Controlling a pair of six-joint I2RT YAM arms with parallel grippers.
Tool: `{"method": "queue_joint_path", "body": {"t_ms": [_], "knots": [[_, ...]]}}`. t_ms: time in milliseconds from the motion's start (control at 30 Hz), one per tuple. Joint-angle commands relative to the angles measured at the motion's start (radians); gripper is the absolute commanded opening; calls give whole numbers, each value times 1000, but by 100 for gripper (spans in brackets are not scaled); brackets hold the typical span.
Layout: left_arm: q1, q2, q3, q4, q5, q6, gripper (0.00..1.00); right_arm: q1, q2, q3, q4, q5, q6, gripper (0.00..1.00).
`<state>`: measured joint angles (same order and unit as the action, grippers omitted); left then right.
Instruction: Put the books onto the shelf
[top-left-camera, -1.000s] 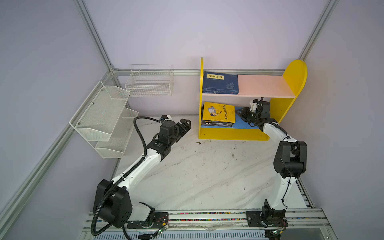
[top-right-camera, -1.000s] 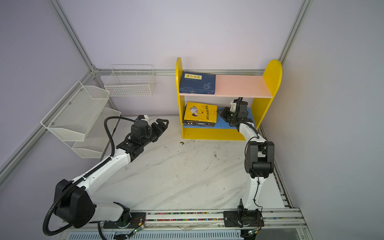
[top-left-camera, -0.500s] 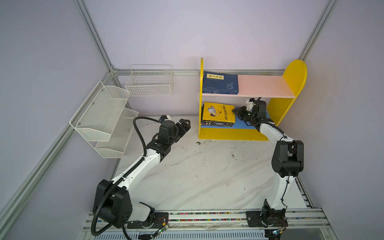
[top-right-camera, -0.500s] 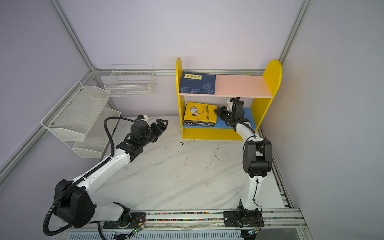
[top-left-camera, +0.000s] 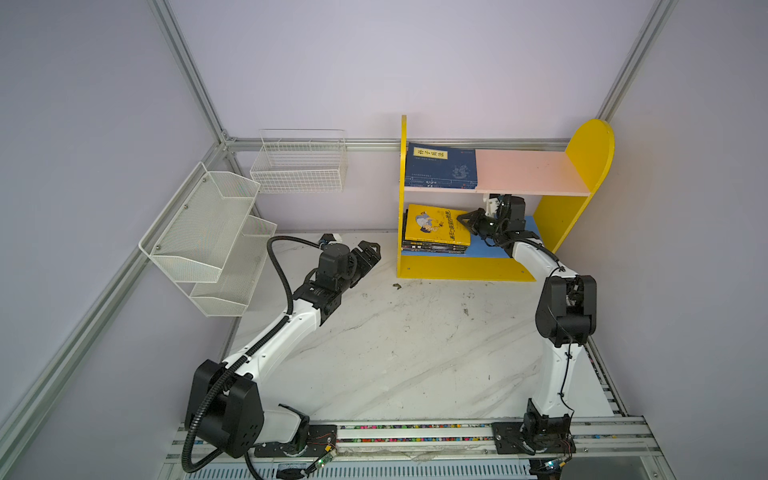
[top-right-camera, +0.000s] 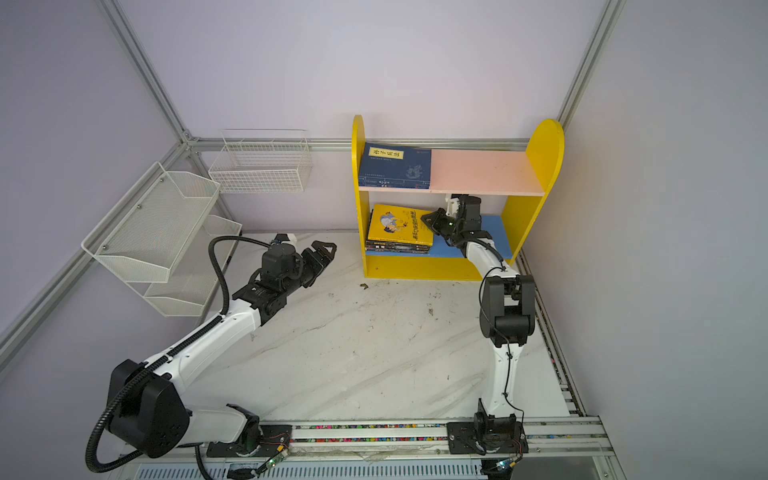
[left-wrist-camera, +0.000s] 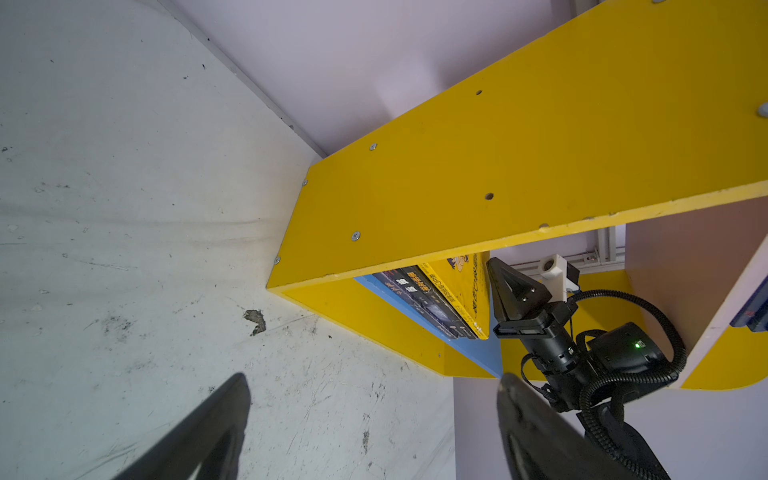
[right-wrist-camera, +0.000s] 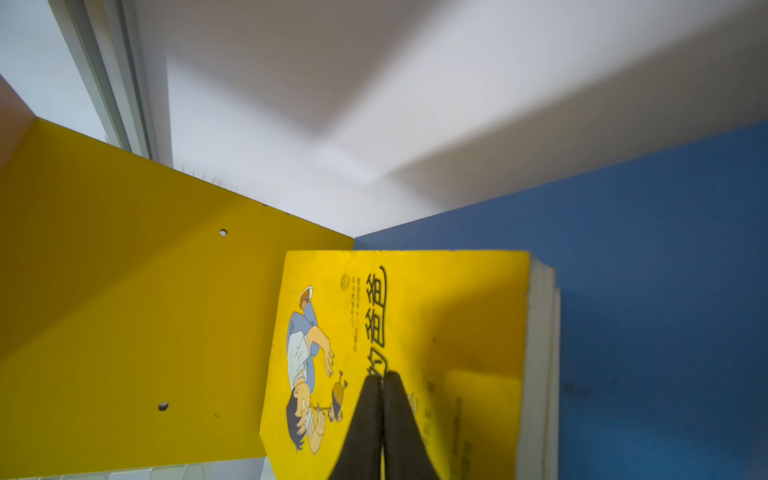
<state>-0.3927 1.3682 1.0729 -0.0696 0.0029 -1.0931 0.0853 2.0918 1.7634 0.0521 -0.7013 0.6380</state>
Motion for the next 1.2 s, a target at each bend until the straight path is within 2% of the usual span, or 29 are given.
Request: {"method": "queue_joint_path", "body": {"t_ms": [0,433,500,600,900,1000,1167], "knots": [[10,-25,-34,36,0,-16,91,25,-19,61,31,-32,-50,7],[10,-21,-42,42,2,-28,91,37,-1,100,20,-45,-58,5],[10,-21,-44,42,1,-28,91,37,-12,95,11,-23,-66,7],[9,-26,-50,41,-2,-30,91,28,-66,66,9,46,-81,19],[9,-6,-41,51,15,-30,91,-18,-228,-73,26,292,-87,25],[9,0,-38,53,19,-30,91,-27,-235,-98,23,306,-76,32],[9,8,-28,55,29,-27,91,-27,-207,-111,63,284,-35,32]]}}
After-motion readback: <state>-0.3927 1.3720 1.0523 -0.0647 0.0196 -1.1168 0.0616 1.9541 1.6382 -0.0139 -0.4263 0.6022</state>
